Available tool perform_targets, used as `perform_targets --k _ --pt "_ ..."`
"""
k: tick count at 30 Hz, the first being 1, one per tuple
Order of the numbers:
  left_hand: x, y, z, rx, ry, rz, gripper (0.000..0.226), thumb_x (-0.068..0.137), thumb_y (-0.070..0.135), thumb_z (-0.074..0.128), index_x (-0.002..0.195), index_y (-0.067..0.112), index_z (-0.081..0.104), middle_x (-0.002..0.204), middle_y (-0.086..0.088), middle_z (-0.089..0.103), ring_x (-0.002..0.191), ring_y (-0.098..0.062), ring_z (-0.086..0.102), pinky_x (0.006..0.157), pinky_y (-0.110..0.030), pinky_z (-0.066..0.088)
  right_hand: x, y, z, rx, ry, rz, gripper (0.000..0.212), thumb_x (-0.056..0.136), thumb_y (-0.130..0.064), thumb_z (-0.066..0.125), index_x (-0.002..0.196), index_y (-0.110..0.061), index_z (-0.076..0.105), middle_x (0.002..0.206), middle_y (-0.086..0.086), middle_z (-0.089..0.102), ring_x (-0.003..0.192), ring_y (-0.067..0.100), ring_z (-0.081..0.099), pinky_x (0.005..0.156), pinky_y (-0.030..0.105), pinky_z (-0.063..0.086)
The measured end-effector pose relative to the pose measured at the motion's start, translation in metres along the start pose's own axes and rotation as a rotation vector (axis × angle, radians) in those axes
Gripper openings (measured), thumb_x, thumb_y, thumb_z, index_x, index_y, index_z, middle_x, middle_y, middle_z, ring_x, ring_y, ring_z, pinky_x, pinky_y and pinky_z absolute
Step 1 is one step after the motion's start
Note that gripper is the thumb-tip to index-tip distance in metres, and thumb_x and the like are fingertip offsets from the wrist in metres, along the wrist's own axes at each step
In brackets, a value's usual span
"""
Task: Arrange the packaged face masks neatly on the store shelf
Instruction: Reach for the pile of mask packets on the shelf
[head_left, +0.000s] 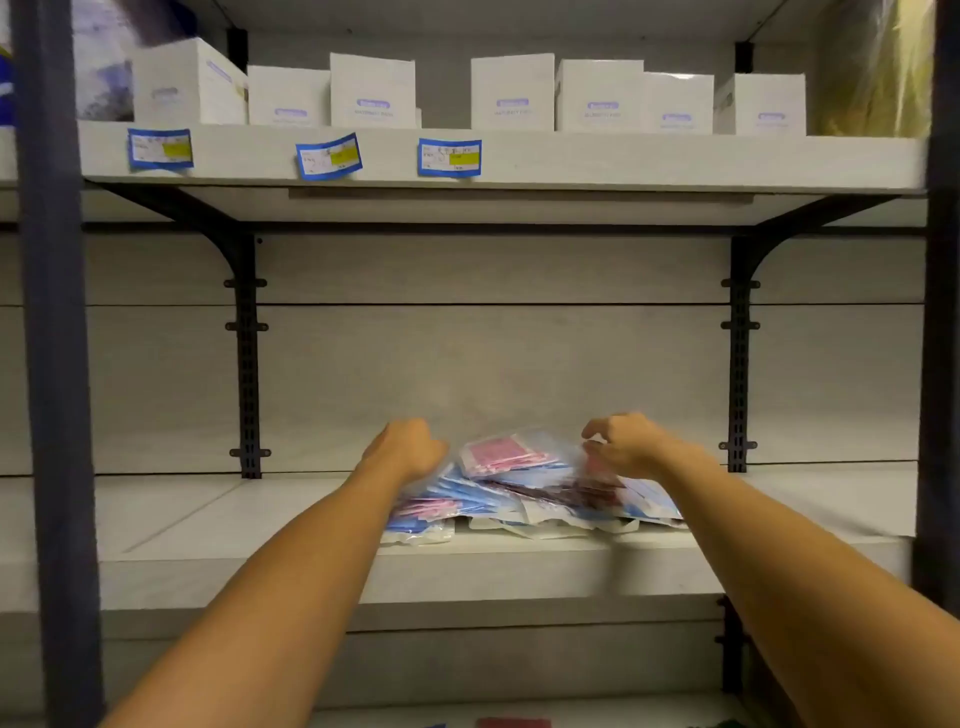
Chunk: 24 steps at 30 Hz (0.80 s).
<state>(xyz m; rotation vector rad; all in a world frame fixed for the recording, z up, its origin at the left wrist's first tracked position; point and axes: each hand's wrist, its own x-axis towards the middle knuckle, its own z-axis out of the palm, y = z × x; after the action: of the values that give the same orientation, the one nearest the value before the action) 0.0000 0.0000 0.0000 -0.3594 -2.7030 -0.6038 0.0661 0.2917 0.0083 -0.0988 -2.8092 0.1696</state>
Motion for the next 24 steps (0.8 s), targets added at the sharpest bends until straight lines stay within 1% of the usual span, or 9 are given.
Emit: perform_targets --k 2,6,9,12,14,16,19,21,24 --pt "0.012 0.006 0.002 -0.101 -0.05 -0.09 0.049 0.099 0.041 0.05 0.122 -0.001 0.062 0.12 -0.023 0.064 0.106 -0.037 0.062 0.079 -0.036 0.047 0.007 0.007 -0.001 0.047 0.038 0.019 0.035 0.102 -0.035 0.047 0.131 -0.021 0.061 0.133 0.008 0.063 0.116 0.027 0.058 0.101 0.038 0.048" --pt "0.031 0.024 0.007 -0.251 -0.195 -0.205 0.058 0.096 0.055 0.054 0.123 0.004 0.059 0.107 -0.014 0.062 0.084 -0.026 0.059 0.078 -0.035 0.052 0.025 0.014 0.002 0.113 0.024 0.068 0.034 0.099 -0.036 0.055 0.123 -0.016 0.068 0.126 0.008 0.067 0.113 0.027 0.06 0.097 0.037 0.049" --pt "0.036 0.04 0.012 -0.298 -0.36 -0.261 0.077 0.089 0.064 0.061 0.136 0.005 0.05 0.118 -0.015 0.061 0.097 -0.028 0.057 0.084 -0.036 0.046 0.041 0.013 0.011 0.19 0.013 0.11 0.038 0.095 -0.043 0.062 0.113 -0.012 0.073 0.115 0.01 0.07 0.103 0.027 0.063 0.084 0.033 0.05" --pt "0.039 0.049 0.021 -0.287 -0.405 -0.256 0.079 0.089 0.051 0.07 0.144 0.001 0.044 0.14 -0.017 0.053 0.119 -0.032 0.054 0.093 -0.037 0.043 0.055 0.007 0.025 0.308 -0.023 0.159 0.046 0.088 -0.054 0.068 0.098 -0.009 0.073 0.097 0.009 0.07 0.081 0.023 0.063 0.065 0.027 0.047" --pt "0.045 0.044 0.028 -0.326 -0.357 -0.279 0.065 0.088 0.037 0.076 0.134 -0.003 0.053 0.122 -0.018 0.06 0.103 -0.031 0.059 0.082 -0.035 0.045 0.061 0.003 0.031 0.367 -0.057 0.183 0.047 0.086 -0.054 0.07 0.095 -0.008 0.073 0.092 0.007 0.07 0.077 0.021 0.064 0.06 0.026 0.047" --pt "0.05 0.036 0.028 -0.374 -0.305 -0.335 0.04 0.085 0.024 0.081 0.11 -0.003 0.062 0.083 -0.013 0.059 0.067 -0.024 0.053 0.061 -0.03 0.044 0.068 0.001 0.034 0.365 -0.068 0.191 0.044 0.085 -0.05 0.074 0.094 -0.007 0.076 0.094 0.008 0.073 0.085 0.023 0.066 0.069 0.028 0.049" --pt "0.053 0.025 0.023 -0.391 -0.238 -0.388 0.024 0.085 0.008 0.079 0.076 0.002 0.058 0.046 -0.004 0.05 0.038 -0.015 0.042 0.042 -0.022 0.036 0.073 0.001 0.031 0.44 -0.078 0.237 0.037 0.081 -0.036 0.081 0.097 -0.003 0.075 0.098 0.012 0.073 0.088 0.025 0.065 0.073 0.032 0.05" --pt "0.052 0.019 0.017 -0.403 -0.2 -0.406 0.018 0.084 0.0 0.078 0.08 -0.003 0.06 0.049 -0.007 0.054 0.028 -0.011 0.042 0.034 -0.018 0.035 0.075 0.002 0.028 0.483 -0.07 0.271 0.029 0.076 -0.021 0.083 0.095 -0.001 0.075 0.098 0.015 0.074 0.089 0.028 0.069 0.076 0.035 0.057" --pt "0.053 0.009 0.012 -0.437 -0.169 -0.423 0.018 0.084 -0.003 0.076 0.094 -0.008 0.062 0.062 -0.011 0.059 0.028 -0.011 0.046 0.034 -0.019 0.037 0.073 0.002 0.021 0.513 -0.042 0.307 0.017 0.068 -0.008 0.078 0.084 -0.001 0.077 0.087 0.015 0.076 0.087 0.028 0.073 0.078 0.035 0.061"
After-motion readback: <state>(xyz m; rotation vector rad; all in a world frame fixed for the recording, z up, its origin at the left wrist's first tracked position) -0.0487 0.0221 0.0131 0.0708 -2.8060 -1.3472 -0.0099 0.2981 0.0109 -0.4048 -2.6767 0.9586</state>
